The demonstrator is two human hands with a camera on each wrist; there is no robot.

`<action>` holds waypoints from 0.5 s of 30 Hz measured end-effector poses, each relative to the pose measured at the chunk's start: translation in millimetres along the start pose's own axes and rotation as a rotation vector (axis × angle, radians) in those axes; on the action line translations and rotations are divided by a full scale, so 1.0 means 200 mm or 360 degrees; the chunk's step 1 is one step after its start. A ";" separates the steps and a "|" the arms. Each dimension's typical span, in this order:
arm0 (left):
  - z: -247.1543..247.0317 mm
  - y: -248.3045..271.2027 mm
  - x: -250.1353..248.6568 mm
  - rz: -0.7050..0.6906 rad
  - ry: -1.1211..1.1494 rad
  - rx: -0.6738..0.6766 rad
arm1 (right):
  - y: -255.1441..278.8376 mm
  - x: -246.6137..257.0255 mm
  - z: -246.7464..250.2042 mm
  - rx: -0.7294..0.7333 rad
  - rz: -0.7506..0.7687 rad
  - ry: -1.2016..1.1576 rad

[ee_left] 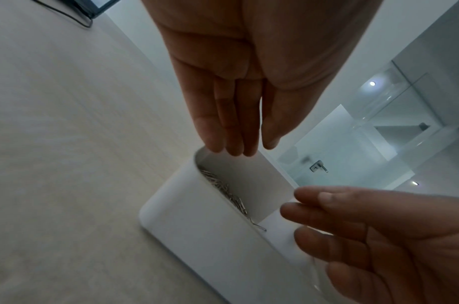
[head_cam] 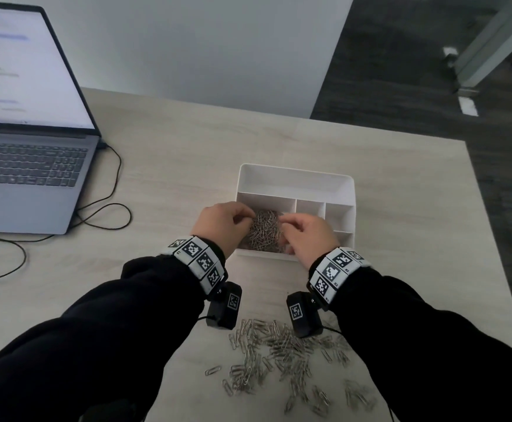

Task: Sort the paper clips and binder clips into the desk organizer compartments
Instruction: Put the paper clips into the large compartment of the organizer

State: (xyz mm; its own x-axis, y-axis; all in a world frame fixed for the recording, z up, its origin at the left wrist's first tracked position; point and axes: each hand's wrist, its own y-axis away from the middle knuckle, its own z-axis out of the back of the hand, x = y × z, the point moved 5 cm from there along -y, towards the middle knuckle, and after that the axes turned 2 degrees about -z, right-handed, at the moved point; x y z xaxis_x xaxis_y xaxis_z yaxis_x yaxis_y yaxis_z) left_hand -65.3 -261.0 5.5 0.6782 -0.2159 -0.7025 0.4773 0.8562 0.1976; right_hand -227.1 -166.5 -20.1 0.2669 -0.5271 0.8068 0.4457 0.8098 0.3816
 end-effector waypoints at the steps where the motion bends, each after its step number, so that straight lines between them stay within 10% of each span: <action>1: 0.00 0.03 0.00 0.0002 0.0011 0.0001 | 0.03 -0.01 0.01 0.0031 0.0023 0.0016; 15: -0.26 0.54 0.35 0.0150 -0.0478 0.0565 | 0.42 -0.47 0.03 0.0448 0.0156 0.1326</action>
State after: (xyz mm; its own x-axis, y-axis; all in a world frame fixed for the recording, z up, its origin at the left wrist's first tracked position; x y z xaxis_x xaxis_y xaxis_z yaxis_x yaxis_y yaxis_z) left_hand 4.3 -159.4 -57.6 0.8342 -0.3160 -0.4519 0.5321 0.6765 0.5092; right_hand -220.4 -47.6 -62.2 0.8778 -0.3794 0.2926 0.1904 0.8366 0.5136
